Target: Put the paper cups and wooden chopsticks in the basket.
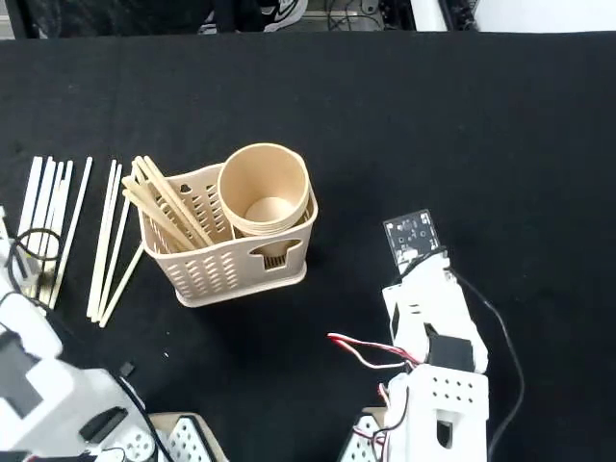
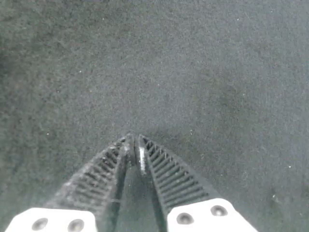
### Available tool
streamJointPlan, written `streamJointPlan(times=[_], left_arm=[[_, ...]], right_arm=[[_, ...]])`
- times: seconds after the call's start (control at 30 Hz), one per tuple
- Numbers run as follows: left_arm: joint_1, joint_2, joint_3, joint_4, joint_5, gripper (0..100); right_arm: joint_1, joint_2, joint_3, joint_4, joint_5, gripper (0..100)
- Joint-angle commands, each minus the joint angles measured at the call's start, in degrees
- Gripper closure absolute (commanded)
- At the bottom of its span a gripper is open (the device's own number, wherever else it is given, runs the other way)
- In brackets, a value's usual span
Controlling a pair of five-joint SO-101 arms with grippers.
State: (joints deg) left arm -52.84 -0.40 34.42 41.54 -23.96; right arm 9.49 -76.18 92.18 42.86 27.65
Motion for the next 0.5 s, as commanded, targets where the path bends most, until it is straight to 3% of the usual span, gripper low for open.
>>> streamJointPlan(times=[0.0,0.17,0.37,0.47], left_arm=[[-0.22,4.40,-3.21,-2.99,-0.70,79],[-0.31,8.35,-3.12,-5.19,-0.35,80],[-0.04,9.23,-3.21,-5.89,-0.09,97],[1.10,9.23,-3.21,-5.71,-0.18,97]], right_arm=[[0.26,-0.75,-0.13,-0.97,0.44,98.4],[0.26,-0.75,-0.13,-0.97,0.44,98.4],[0.26,-0.75,-0.13,-0.97,0.44,98.4],[0.26,-0.75,-0.13,-0.97,0.44,98.4]])
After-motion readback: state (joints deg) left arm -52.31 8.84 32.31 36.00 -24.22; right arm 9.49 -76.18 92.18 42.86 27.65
